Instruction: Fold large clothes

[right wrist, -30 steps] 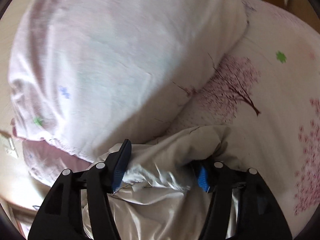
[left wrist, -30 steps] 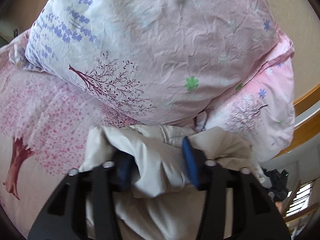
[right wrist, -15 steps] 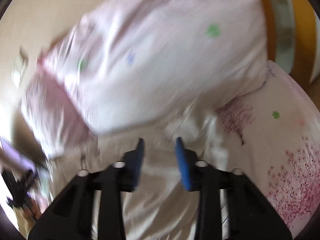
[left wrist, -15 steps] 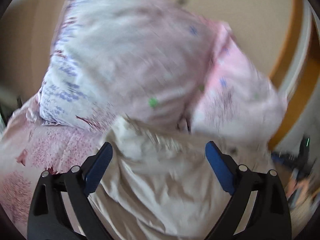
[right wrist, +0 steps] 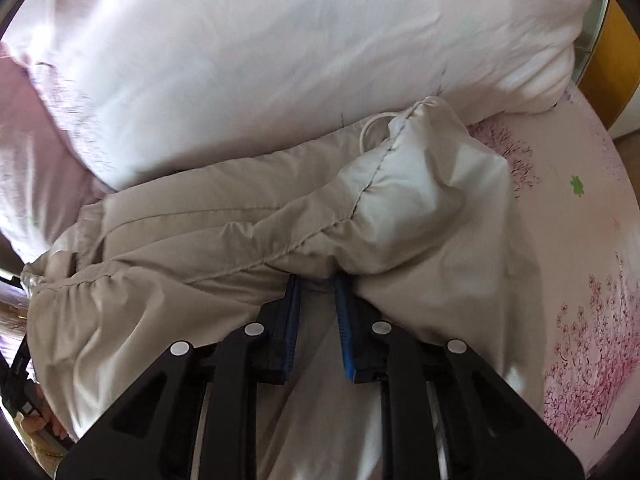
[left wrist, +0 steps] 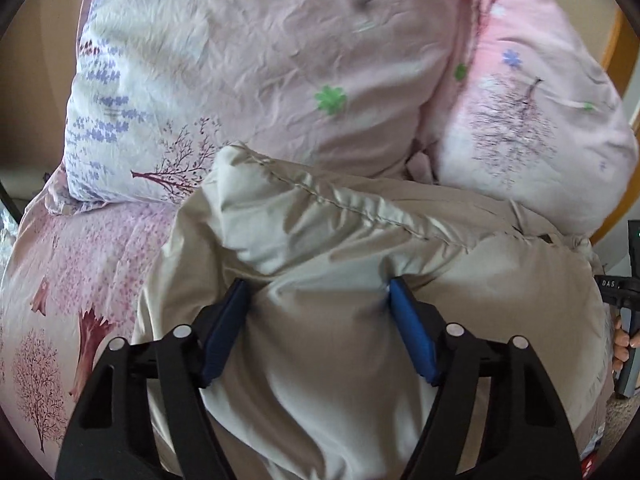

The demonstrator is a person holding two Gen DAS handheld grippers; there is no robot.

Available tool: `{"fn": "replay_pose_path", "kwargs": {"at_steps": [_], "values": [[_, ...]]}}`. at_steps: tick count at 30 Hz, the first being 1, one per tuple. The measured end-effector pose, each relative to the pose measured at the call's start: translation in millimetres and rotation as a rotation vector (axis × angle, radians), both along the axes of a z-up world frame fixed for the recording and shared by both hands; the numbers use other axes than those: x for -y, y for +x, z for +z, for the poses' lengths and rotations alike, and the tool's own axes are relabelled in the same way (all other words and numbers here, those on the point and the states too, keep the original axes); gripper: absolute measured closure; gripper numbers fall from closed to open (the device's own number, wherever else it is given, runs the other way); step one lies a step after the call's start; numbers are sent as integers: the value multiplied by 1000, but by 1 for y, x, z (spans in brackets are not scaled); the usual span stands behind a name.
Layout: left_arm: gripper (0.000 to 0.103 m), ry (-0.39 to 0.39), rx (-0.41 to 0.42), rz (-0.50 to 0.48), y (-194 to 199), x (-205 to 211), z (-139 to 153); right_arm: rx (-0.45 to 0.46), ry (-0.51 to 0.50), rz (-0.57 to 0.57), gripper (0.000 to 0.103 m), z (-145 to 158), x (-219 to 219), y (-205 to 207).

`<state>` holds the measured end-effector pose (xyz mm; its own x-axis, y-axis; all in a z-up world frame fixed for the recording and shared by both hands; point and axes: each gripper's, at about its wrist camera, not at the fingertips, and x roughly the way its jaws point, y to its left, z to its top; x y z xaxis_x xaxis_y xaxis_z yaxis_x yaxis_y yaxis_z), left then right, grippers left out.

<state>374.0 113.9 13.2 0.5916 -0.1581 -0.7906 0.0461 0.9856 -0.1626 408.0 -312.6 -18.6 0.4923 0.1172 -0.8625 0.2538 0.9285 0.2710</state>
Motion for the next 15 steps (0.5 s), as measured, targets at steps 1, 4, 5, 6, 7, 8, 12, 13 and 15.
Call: {"fn": "replay_pose_path", "kwargs": {"at_steps": [1,4,5,6,7,8,12,13,15], "values": [[33,2,-8,12,5,0,-2,-9,7,-4,85,-1,0,4],[33,-7,-44,45,14,-6,-8,-3,25,12,85,-1,2,8],[34,-23,-48,50,13,-8,-7,21,24,22,85,1,6,2],[34,-42,-42,50,9,-10,-4,64,22,32,85,5,10,-10],[34,-58,-35,46,5,-12,-3,105,27,39,84,8,16,-26],[33,-79,-19,36,-4,-16,0,143,35,45,84,12,19,-38],[33,-87,22,51,-24,-32,7,226,43,-19,84,13,45,-81],[33,-83,24,71,-25,-37,6,217,46,-32,84,8,50,-82],[33,-90,13,93,-21,-43,1,181,81,-49,85,-4,58,-77]]}}
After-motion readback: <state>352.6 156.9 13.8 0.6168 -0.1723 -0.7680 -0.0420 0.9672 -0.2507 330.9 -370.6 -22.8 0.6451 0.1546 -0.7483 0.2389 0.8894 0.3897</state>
